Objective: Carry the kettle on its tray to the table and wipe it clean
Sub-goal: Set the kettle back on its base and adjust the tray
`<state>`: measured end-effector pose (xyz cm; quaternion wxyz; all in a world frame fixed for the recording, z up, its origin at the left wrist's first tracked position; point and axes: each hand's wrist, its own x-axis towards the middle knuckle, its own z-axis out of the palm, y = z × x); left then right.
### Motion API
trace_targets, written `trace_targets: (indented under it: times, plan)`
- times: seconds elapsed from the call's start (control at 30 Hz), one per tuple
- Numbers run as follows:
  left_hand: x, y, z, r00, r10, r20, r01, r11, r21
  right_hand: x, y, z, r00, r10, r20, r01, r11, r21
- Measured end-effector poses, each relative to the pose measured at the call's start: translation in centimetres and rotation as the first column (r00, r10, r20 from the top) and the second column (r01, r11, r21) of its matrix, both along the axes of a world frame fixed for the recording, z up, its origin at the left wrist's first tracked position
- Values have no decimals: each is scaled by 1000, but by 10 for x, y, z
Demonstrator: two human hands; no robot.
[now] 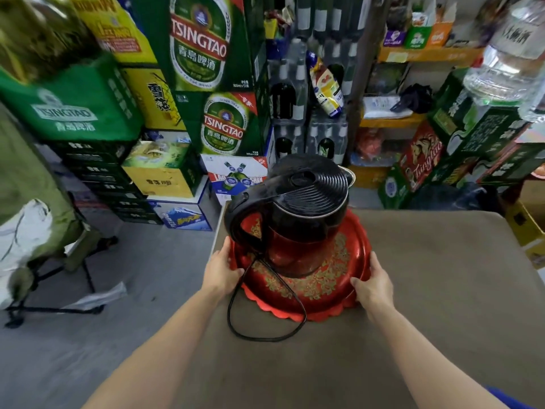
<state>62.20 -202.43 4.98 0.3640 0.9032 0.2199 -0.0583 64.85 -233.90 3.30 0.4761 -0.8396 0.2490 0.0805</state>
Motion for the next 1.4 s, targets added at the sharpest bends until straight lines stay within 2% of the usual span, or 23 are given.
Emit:
trace_targets:
  times: [0.5,0.97,1.4]
  plan:
    - [14,64,-11,1000,7,20,-7,999,-37,12,56,-8,1000,18,8,-18,1000,-26]
    - [17,66,-9,999,-45,-25,43,998,-53,12,58,-6,999,37,-18,-39,993,-114]
    - [8,72,-4,992,-125,-33,124,992,-19,6,61,10,985,154,-82,-172,926,-336]
